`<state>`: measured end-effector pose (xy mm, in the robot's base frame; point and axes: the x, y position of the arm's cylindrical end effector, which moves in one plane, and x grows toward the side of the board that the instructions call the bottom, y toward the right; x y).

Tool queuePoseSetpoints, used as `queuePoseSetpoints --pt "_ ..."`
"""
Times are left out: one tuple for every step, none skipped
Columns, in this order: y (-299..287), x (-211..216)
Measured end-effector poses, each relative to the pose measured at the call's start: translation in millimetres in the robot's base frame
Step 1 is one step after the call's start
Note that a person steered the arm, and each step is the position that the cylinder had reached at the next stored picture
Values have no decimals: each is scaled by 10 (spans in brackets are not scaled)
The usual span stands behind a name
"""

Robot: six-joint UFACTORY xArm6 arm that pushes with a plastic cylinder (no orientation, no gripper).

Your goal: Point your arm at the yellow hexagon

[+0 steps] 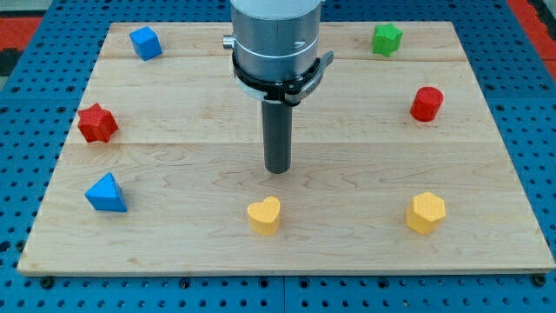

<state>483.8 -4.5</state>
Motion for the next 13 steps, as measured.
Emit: queuePoseSetpoints --pt "0 -7" --pt "0 -301" --pt "1 -570" --pt "10 -628" --pt "10 -657" --pt "11 -657" --pt "11 -693" --pt "11 -696" --pt "14 -676" --pt "676 -584" --pt "946 -395" --pt "1904 -239" --pt "2233 248"
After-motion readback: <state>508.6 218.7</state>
